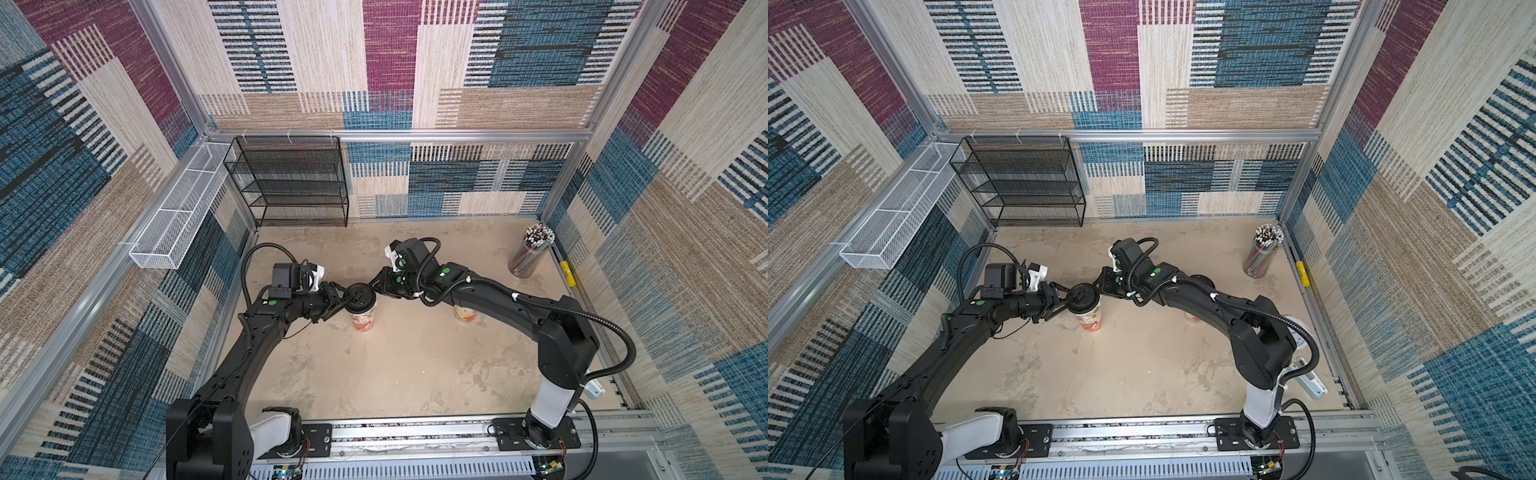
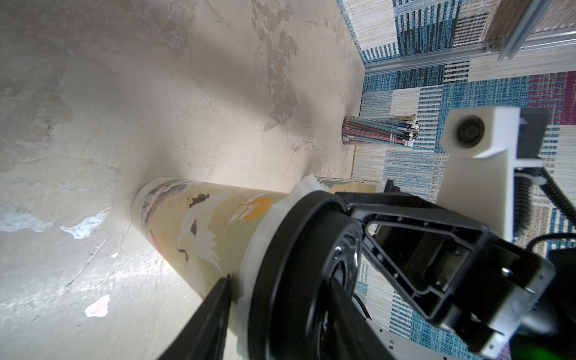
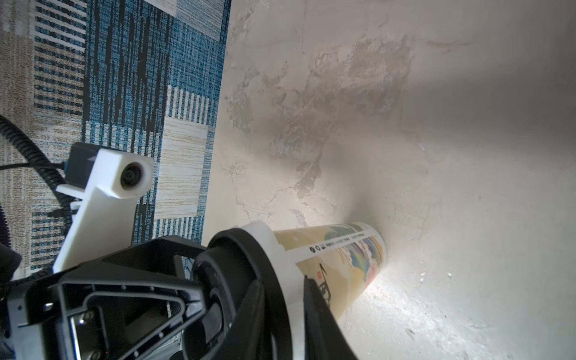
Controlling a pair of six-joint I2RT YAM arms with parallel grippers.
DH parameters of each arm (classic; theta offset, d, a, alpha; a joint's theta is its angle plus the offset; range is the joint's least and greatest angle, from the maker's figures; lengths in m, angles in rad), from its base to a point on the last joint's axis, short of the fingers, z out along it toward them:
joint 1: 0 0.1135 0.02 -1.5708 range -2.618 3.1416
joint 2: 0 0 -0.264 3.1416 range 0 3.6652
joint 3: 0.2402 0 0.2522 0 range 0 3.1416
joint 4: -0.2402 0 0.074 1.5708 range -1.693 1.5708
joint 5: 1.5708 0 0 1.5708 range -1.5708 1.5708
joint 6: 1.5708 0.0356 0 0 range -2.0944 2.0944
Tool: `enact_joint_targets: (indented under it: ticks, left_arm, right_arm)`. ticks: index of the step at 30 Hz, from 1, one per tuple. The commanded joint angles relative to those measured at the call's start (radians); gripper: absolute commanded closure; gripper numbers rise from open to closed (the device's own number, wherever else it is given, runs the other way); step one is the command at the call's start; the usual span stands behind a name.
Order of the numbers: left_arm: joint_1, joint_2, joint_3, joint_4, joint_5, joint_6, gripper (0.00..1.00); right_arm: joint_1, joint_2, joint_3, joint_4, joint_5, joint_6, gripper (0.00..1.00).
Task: Put the leak-proof paper on the milk tea cups
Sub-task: Secure the cup lid on the cup.
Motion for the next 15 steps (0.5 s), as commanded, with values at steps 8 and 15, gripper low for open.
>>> enact_joint_targets:
  ticks: [8, 15]
  left_arm:
    - [-0.003, 0.023, -0.044, -0.275, -0.178, 0.025, 0.50]
    - [-0.003, 0.022, -0.054, -0.271, -0.177, 0.023, 0.50]
  right_arm:
    - [0.004, 0.057, -0.015, -0.228, -0.033, -0.045, 0.76]
    - [0.004, 0.079, -0.052, -0.288, -0.017, -0.100, 0.77]
